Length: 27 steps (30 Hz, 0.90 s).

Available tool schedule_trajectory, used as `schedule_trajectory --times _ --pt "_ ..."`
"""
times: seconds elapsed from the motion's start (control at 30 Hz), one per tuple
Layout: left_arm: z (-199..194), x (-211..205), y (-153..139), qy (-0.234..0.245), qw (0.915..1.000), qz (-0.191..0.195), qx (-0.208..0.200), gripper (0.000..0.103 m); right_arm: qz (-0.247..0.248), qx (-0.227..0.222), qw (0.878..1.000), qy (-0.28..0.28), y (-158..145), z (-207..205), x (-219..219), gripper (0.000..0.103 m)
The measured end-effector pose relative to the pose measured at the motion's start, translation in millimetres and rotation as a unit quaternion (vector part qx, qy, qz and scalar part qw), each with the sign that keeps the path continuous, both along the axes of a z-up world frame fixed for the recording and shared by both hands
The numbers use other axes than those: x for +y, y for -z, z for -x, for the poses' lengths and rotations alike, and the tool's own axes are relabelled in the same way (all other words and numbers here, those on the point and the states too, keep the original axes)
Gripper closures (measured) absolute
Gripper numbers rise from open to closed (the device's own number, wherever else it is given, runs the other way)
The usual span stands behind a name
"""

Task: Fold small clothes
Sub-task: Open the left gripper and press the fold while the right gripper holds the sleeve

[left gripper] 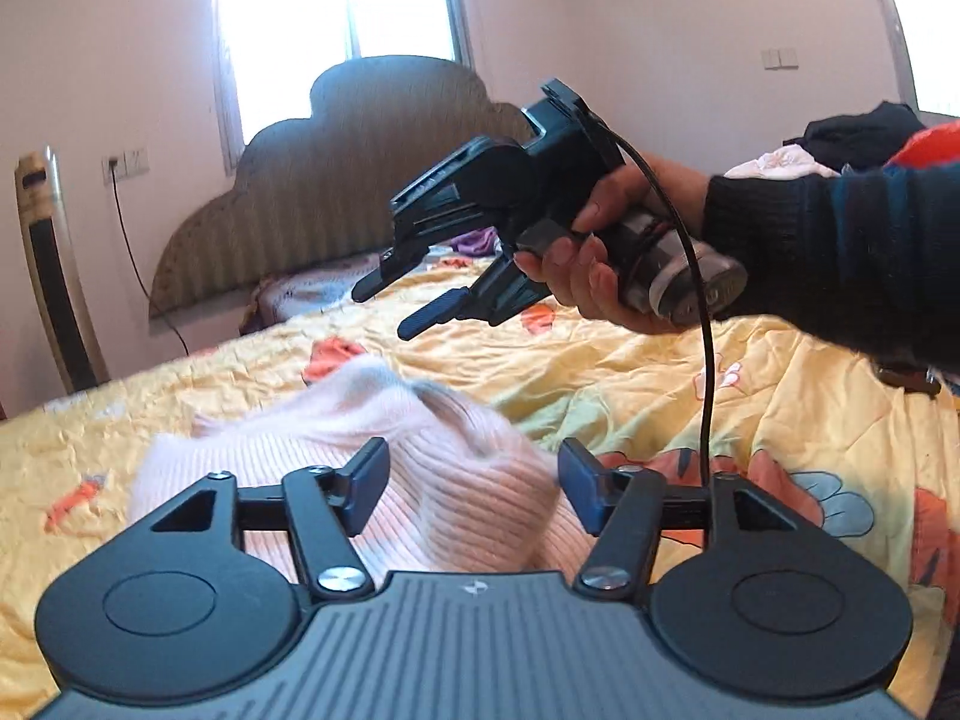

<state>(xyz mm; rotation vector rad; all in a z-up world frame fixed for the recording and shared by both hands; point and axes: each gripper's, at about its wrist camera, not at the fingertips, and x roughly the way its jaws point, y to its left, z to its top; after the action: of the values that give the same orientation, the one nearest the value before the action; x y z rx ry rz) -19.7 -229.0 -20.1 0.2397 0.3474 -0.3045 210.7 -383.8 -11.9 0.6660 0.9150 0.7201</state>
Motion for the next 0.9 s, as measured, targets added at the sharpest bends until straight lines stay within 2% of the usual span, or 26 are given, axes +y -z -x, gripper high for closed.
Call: schedule_trajectory --times 0.07,0.13,0.23,0.3,0.43,0.5,0.53,0.57,0.63,0.73,0.83,0.87,0.9 --pt "-5 -13 8 0.014 0.9987 -0.048 0.011 0.037 -0.005 -0.007 1.000 -0.009 -12 0 3 0.059" --pt "-4 -23 15 0.025 0.9964 -0.077 0.025 0.037 0.015 0.003 1.000 -0.026 -16 -5 14 0.059" --pt "2 -27 20 0.031 0.9960 -0.079 0.027 0.037 0.091 0.026 0.995 -0.040 -8 -10 31 0.059" --pt "2 -29 23 0.032 0.9952 -0.087 0.032 0.037 0.084 0.040 0.995 -0.044 2 -9 33 0.059" --pt "-4 -25 23 0.030 0.9959 -0.076 0.040 0.037 0.077 0.050 0.995 -0.045 11 -9 39 0.059" --pt "-16 -25 27 0.014 0.9954 -0.074 0.059 0.042 0.080 0.048 0.994 -0.050 13 -10 44 0.060" --pt "-20 -25 28 0.006 0.9956 -0.071 0.061 0.055 0.084 0.048 0.994 -0.049 15 -11 46 0.065" --pt "-22 -25 26 0.004 0.9961 -0.065 0.060 0.059 0.093 0.050 0.993 -0.046 19 -14 49 0.085" --pt "-22 -24 21 0.002 0.9968 -0.056 0.057 0.066 0.113 0.043 0.992 -0.046 25 -15 53 0.086" --pt "-15 -25 15 0.010 0.9970 -0.059 0.048 0.069 0.111 0.014 0.993 -0.042 17 -9 51 0.087" --pt "-9 -35 23 0.027 0.9944 -0.095 0.038 0.069 0.084 -0.011 0.996 -0.039 1 -2 33 0.087" --pt "-11 -39 31 0.034 0.9921 -0.111 0.048 0.069 0.082 -0.011 0.996 -0.037 3 -2 26 0.088" --pt "-9 -42 35 0.034 0.9910 -0.124 0.039 0.069 0.092 0.008 0.995 -0.030 14 -5 22 0.088"
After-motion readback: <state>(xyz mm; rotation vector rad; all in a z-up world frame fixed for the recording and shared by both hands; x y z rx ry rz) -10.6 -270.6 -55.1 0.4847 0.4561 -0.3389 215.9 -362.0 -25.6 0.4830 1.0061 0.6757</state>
